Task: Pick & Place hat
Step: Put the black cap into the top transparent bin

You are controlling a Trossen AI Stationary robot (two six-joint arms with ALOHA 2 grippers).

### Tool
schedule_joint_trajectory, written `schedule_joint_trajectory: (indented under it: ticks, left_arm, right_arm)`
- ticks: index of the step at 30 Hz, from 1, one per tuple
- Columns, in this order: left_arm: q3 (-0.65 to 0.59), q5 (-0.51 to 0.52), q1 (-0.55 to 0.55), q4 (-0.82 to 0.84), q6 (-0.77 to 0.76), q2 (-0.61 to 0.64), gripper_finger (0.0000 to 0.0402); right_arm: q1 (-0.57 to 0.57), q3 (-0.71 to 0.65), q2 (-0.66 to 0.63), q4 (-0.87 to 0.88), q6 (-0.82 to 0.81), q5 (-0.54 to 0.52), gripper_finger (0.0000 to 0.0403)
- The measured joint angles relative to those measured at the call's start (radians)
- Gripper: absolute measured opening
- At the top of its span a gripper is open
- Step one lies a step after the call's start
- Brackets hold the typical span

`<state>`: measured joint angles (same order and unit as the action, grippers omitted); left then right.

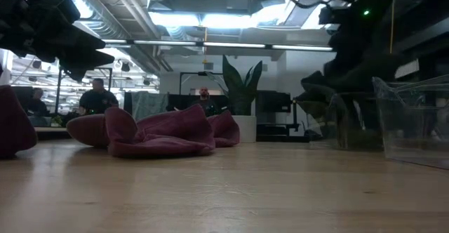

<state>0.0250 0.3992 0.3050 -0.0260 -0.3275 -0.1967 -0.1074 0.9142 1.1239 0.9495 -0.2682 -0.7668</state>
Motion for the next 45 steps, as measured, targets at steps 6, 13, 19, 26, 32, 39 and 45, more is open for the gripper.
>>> schedule_joint_trajectory:
  ticks: [6, 13, 19, 26, 32, 39, 45]
  left_arm:
    - [0.000, 0.000, 0.000, 0.000, 0.000, 0.000, 0.0190]
    - [0.000, 0.000, 0.000, 0.000, 0.000, 0.000, 0.0190]
    - [0.000, 0.000, 0.000, 0.000, 0.000, 0.000, 0.0191]
    - [0.000, 0.000, 0.000, 0.000, 0.000, 0.000, 0.0189]
    - [0.000, 0.000, 0.000, 0.000, 0.000, 0.000, 0.0191]
    - [0.000, 0.000, 0.000, 0.000, 0.000, 0.000, 0.0190]
    - [0.000, 0.000, 0.000, 0.000, 0.000, 0.000, 0.0190]
  right_arm:
    - [0.000, -0.006, 0.064, -0.212, 0.041, 0.084, 0.0010]
    - [0.008, -0.006, 0.111, -0.329, 0.229, 0.240, 0.0010]
    - [0.020, -0.006, 0.120, -0.357, 0.279, 0.265, 0.0011]
    - [0.020, -0.006, 0.120, -0.369, 0.278, 0.265, 0.0035]
    - [0.020, -0.006, 0.120, -0.361, 0.263, 0.288, 0.0047]
    - [0.016, -0.006, 0.120, -0.360, 0.242, 0.363, 0.0049]
    - [0.012, -0.005, 0.120, -0.351, 0.208, 0.364, 0.0059]
